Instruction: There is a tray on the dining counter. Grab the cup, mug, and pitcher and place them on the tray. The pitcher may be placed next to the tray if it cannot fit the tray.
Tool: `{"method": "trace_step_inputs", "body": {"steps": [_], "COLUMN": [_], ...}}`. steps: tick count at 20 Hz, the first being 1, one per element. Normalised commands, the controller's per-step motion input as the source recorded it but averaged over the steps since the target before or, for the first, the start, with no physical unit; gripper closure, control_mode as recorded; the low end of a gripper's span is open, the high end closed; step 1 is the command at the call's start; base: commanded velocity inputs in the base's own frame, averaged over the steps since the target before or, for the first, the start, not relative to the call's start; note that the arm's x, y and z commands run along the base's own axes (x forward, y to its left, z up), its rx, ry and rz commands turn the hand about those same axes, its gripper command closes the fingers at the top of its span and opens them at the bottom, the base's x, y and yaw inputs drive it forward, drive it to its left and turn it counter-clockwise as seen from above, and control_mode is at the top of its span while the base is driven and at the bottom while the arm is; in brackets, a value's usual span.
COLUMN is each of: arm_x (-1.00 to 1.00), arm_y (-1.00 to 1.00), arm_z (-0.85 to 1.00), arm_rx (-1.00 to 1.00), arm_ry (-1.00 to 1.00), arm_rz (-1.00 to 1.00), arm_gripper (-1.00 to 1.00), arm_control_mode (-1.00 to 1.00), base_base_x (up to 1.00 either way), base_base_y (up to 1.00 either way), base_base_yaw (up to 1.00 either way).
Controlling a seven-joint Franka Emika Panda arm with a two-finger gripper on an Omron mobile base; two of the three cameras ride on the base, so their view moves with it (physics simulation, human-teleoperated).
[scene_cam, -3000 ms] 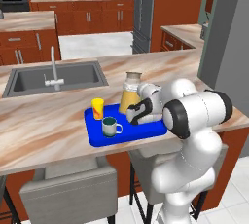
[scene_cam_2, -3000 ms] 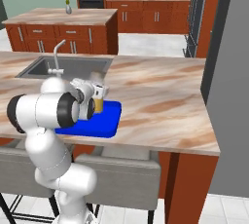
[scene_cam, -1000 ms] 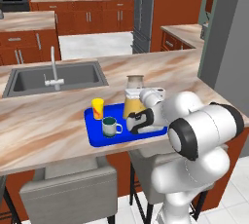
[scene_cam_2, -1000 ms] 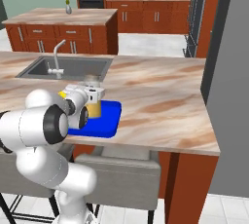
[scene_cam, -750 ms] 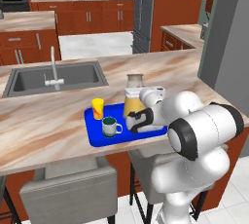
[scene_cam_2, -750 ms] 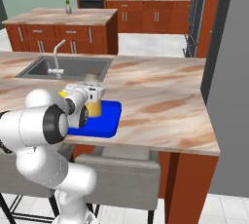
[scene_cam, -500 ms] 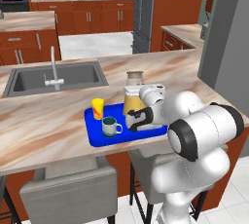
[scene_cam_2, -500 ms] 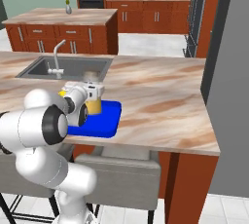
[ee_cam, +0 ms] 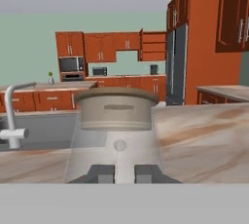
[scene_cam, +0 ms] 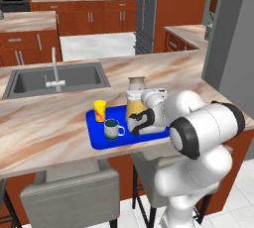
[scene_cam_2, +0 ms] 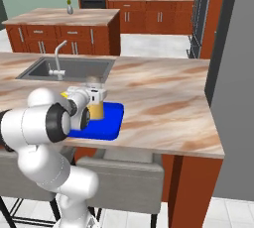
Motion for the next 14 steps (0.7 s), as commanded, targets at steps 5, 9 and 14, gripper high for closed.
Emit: {"method": "trace_step_inputs", "body": {"steps": [5, 9, 14], "arm_x": [0.01, 0.00, 0.00], "arm_y": [-0.02, 0.00, 0.00], "arm_z": [-0.56, -0.57, -0.50], "arm_rx": [0.00, 0.00, 0.00], "arm_ry": [-0.10, -0.10, -0.09], "arm_rz": [0.00, 0.00, 0.00], "arm_gripper": [1.00, 1.00, 1.00], "arm_control_mode": [-1.00, -1.00, -1.00], "base_base_x": [0.00, 0.00, 0.00], "base_base_y": [0.00, 0.00, 0.00], "base_base_yaw": [0.00, 0.00, 0.00]}}
